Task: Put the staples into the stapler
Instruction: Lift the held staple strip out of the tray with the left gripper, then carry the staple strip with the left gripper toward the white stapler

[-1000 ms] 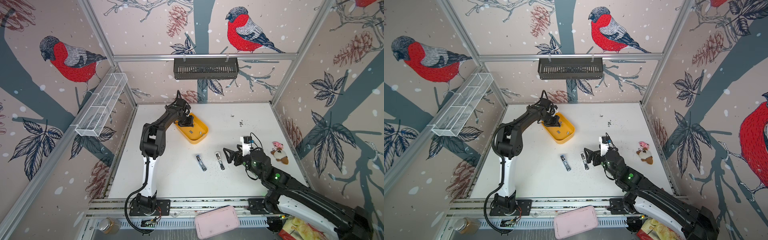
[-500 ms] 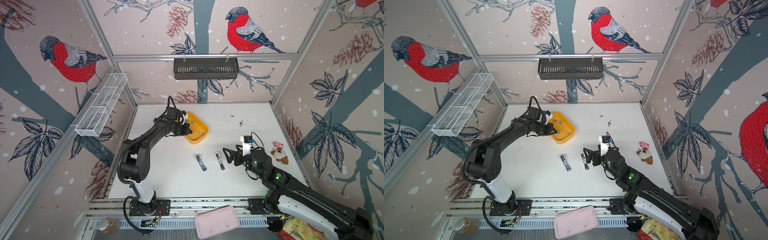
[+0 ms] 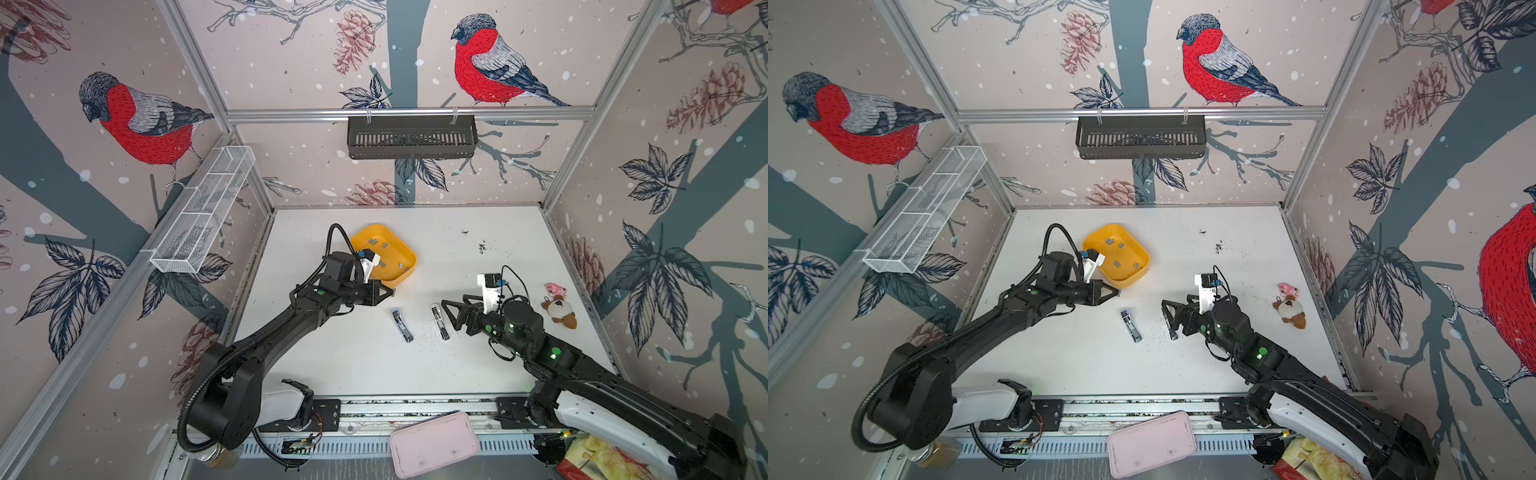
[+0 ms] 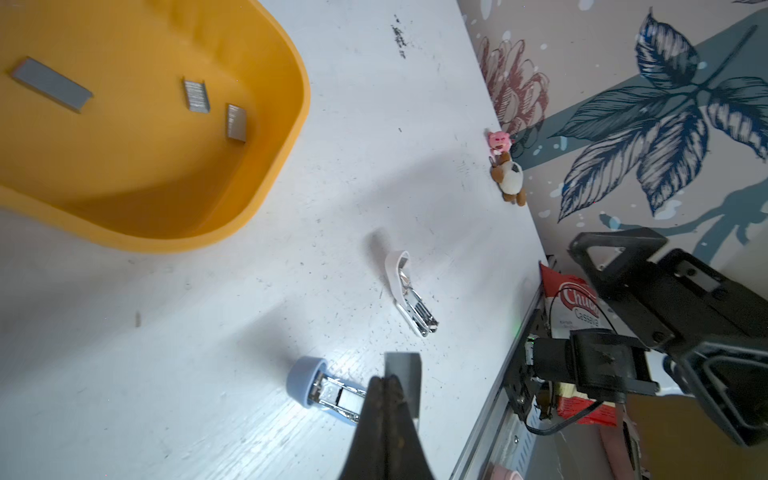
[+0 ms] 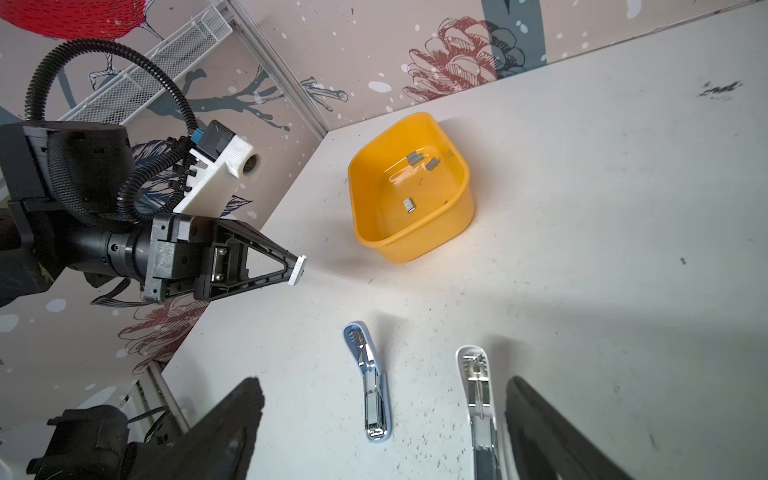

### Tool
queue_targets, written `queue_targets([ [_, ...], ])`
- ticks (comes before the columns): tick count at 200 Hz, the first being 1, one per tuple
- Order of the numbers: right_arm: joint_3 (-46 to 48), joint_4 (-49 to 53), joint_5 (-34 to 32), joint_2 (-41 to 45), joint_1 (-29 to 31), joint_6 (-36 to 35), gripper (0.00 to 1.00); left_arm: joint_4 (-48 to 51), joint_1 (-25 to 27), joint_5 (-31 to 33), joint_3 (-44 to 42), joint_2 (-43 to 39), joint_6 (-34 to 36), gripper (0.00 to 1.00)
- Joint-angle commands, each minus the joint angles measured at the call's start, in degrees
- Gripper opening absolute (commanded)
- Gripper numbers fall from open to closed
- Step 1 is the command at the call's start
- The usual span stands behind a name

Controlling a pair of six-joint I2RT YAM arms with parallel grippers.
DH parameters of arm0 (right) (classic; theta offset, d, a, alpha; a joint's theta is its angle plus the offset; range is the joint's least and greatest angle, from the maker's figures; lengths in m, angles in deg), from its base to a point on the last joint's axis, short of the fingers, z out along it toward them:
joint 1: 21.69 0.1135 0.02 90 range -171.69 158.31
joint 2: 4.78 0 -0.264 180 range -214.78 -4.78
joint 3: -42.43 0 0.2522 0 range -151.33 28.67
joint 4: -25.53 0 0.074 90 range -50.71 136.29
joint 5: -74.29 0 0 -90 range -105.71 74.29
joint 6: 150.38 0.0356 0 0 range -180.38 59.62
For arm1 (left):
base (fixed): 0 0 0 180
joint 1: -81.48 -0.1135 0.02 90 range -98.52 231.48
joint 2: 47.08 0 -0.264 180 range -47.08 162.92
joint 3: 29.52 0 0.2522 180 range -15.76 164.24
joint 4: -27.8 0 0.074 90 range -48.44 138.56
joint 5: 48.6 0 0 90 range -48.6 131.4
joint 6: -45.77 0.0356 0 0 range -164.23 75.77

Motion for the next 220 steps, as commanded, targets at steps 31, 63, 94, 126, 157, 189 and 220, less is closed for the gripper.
queue_targets([
  [31, 2.3, -6.4, 4.2, 0.5, 0.4, 4.0, 0.87, -8.0, 2.4, -0.6, -4.4, -6.5, -0.4, 0.00],
  [63, 2.4, -7.7, 4.7, -0.1, 0.3, 4.2, 0.86, -6.0, 6.7, 3.2, -3.8, -7.0, 2.0, 0.00],
  [94, 2.1, -7.7, 4.5, -0.6, 0.4, 4.0, 0.85, -4.4, 7.9, 7.4, -3.9, -7.5, 3.1, 0.00],
  [126, 2.0, -7.1, 4.1, -1.3, 0.3, 3.6, 0.84, 6.1, 8.7, 17.9, -2.3, -6.8, 0.2, 0.00],
  [157, 2.5, -7.4, 3.8, -1.7, 0.3, 2.9, 0.85, 11.7, 11.2, 26.7, -4.9, -9.7, -4.3, 0.00],
  [189, 3.8, -9.1, 3.7, -2.0, 0.4, 2.7, 0.85, 15.8, 13.7, 32.1, -7.3, -11.6, -7.7, 0.00],
  [220, 3.7, -8.7, 3.7, -2.6, 0.4, 2.3, 0.85, 19.1, 15.7, 37.0, -8.6, -9.6, -10.5, 0.00],
])
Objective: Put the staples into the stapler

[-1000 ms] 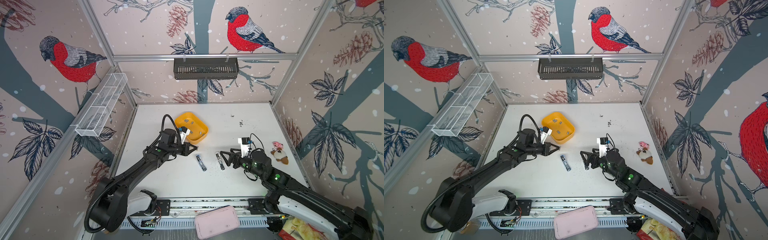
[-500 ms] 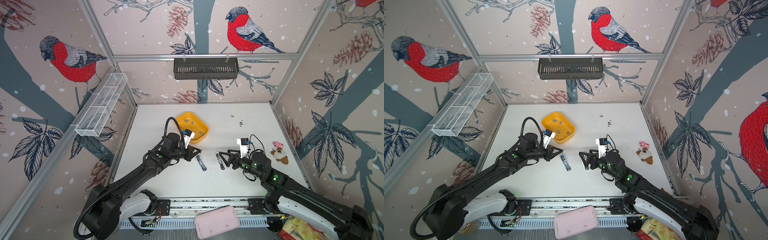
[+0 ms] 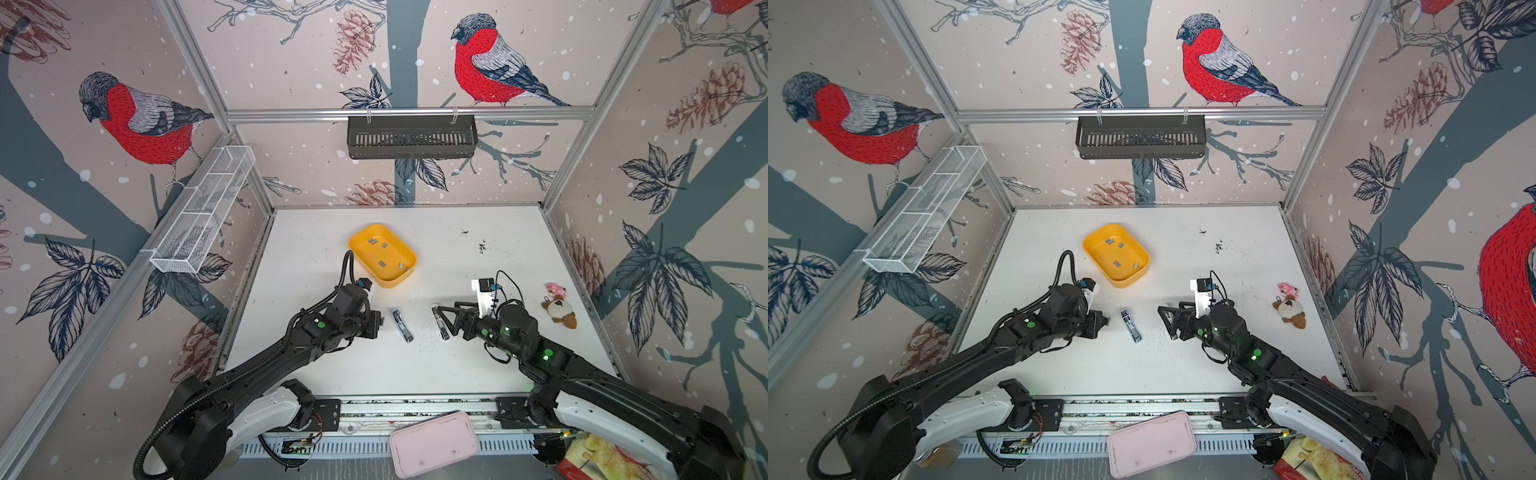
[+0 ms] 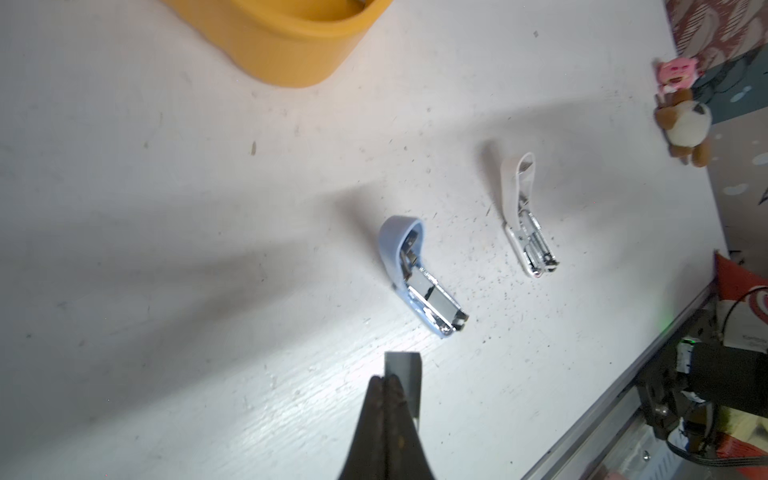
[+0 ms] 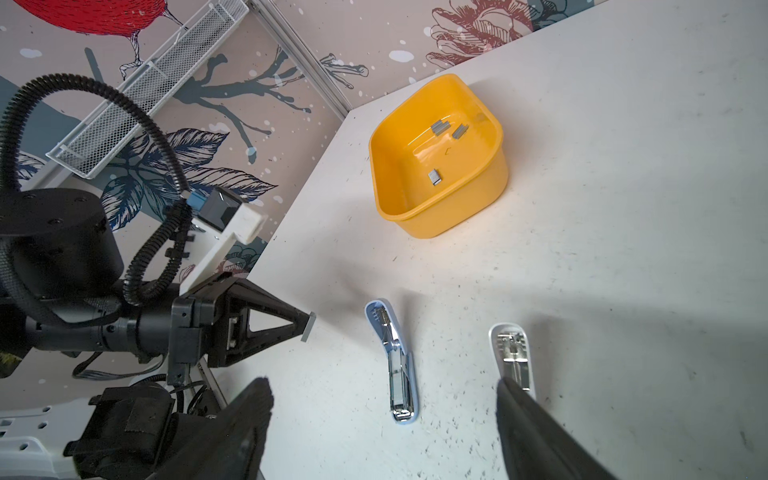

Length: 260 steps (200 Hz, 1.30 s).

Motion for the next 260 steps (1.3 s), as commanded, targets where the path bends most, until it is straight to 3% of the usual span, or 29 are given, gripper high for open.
queue_targets([
  [1, -0.1, -2.3, -0.4, -0.3, 0.1, -1.4, 0.85, 3.8, 1.1, 6.3, -0.9, 1.0, -3.7, 0.00],
  [85, -0.1, -1.5, -1.4, -0.3, 0.1, -1.6, 0.85, 1.7, 4.7, 12.7, -2.0, 8.4, -5.9, 0.00],
  [199, -0.4, -1.2, -2.2, -0.7, 0.0, -2.0, 0.85, 0.1, 5.2, 13.8, -1.2, 11.9, -5.2, 0.00],
  [223, -0.7, -1.5, -2.2, -1.1, 0.0, -2.2, 0.85, 0.3, 5.2, 13.8, -1.1, 12.0, -5.4, 0.15],
  [260, -1.2, -1.8, -1.8, -2.6, 0.0, -2.5, 0.85, 1.5, 5.2, 14.1, -0.9, 10.4, -5.7, 0.22],
])
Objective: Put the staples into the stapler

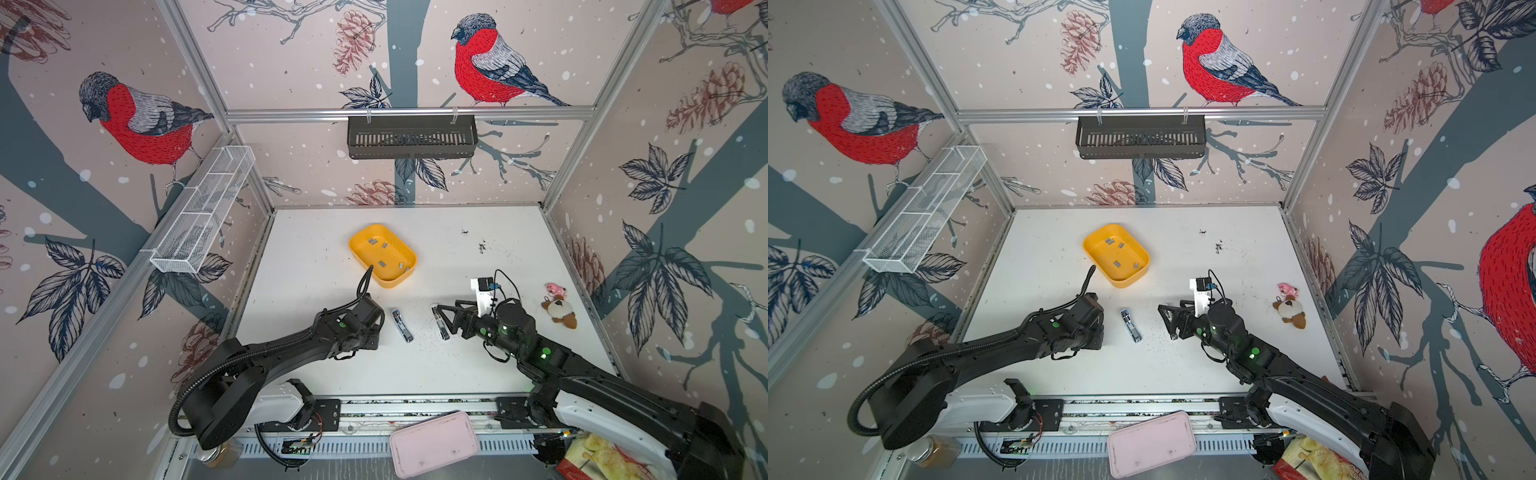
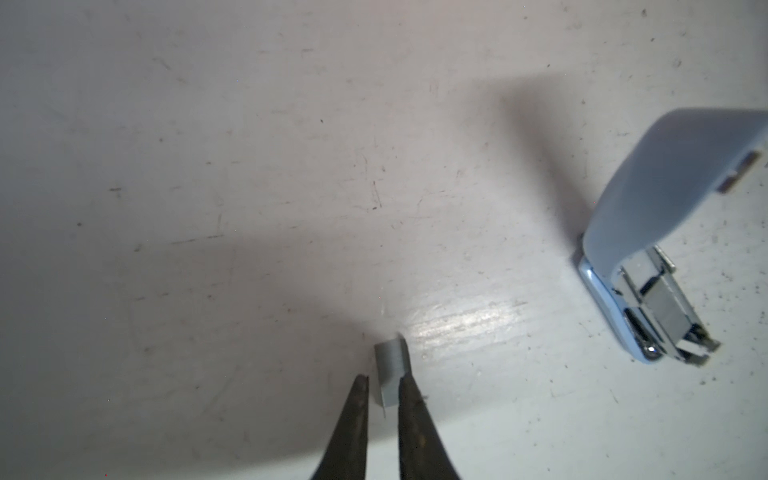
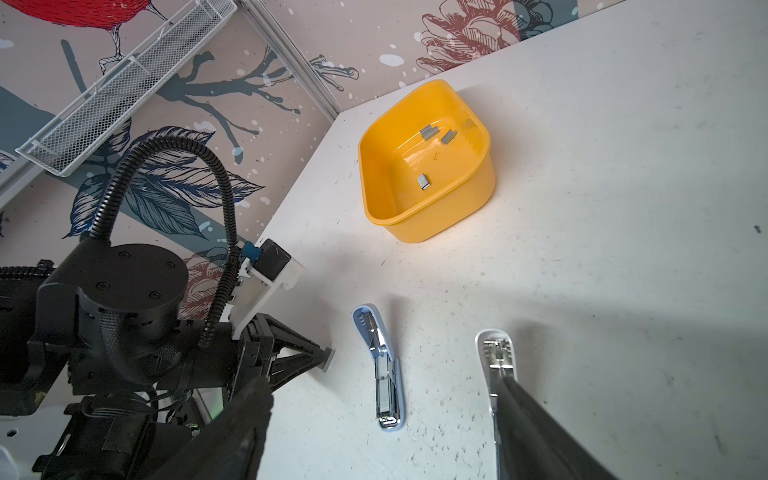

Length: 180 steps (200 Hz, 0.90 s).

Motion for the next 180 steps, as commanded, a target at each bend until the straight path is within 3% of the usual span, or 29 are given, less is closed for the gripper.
queue_targets([
  [1, -0.8, -1.5, -0.1, -0.8, 0.0, -1.1, 0.85, 0.3, -0.1, 1.7, 0.4, -1.0, -0.7, 0.22],
  [34, -1.6, -1.4, 0.7, -2.0, 0.1, -1.3, 0.85, 2.1, 0.0, 1.9, 0.6, -2.1, -1.2, 0.17],
  [180, -0.8, -1.8, 1.3, -2.8, 0.1, -0.7, 0.85, 2.1, 0.7, -0.6, -0.5, -0.3, -4.5, 0.19],
])
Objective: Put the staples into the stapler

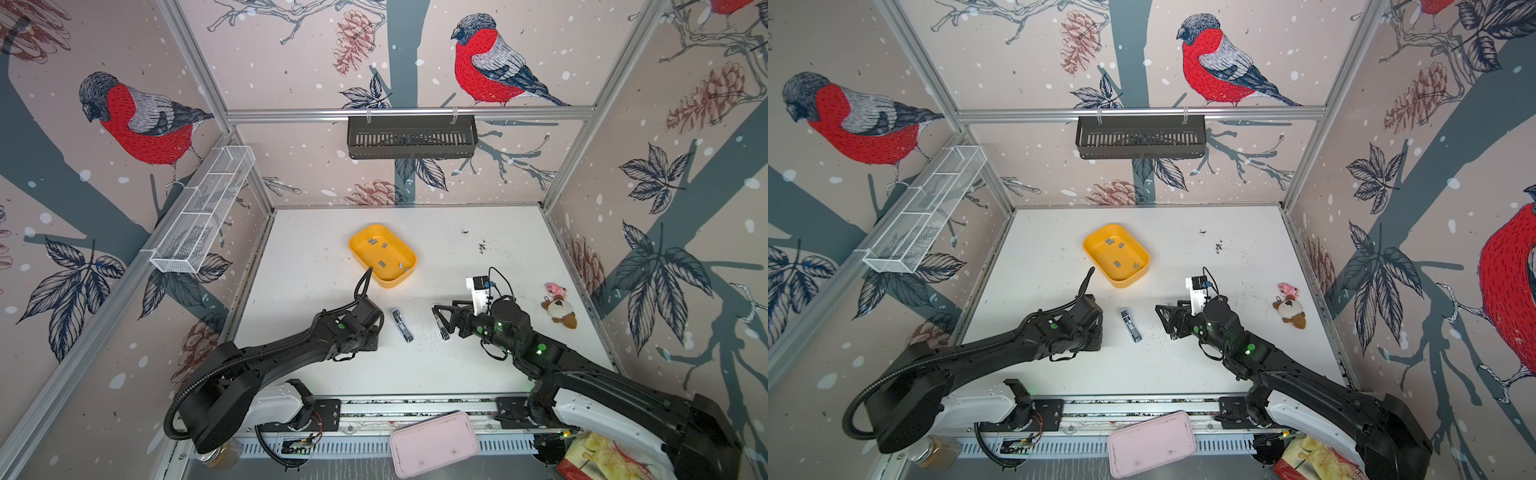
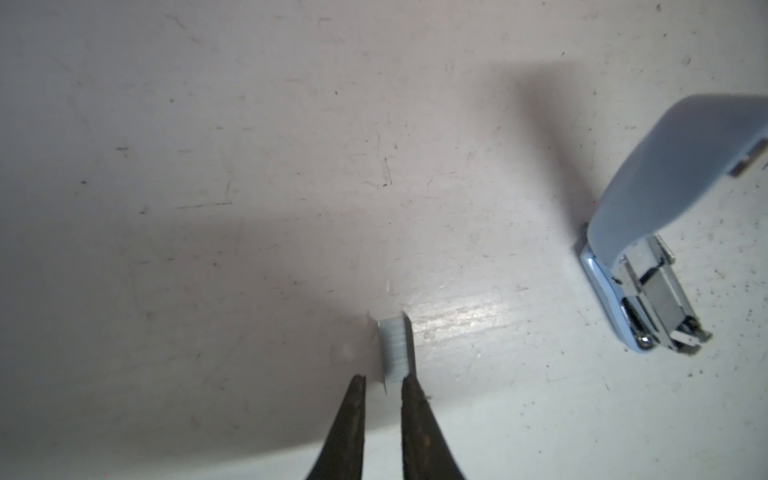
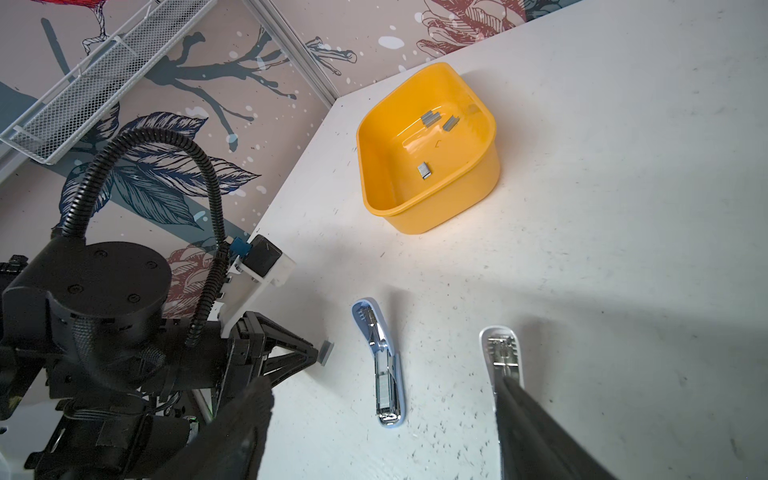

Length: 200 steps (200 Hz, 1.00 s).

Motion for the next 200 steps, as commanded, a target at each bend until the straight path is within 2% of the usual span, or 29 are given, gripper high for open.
queue_targets([
  [1, 0.2, -1.7, 0.2, 0.1, 0.1, -0.7, 0.85, 0.1, 0.2, 0.0, -0.3, 0.3, -0.9, 0.19],
  [102, 0.6, -2.1, 0.0, -0.4, 0.1, -0.8, 0.85, -1.4, 0.2, 0.1, -0.1, 2.5, -0.7, 0.15],
  [200, 0.4, -2.6, 0.1, -1.5, 0.0, -0.8, 0.85, -0.7, 0.7, -0.1, -1.3, 2.8, -0.3, 0.06],
])
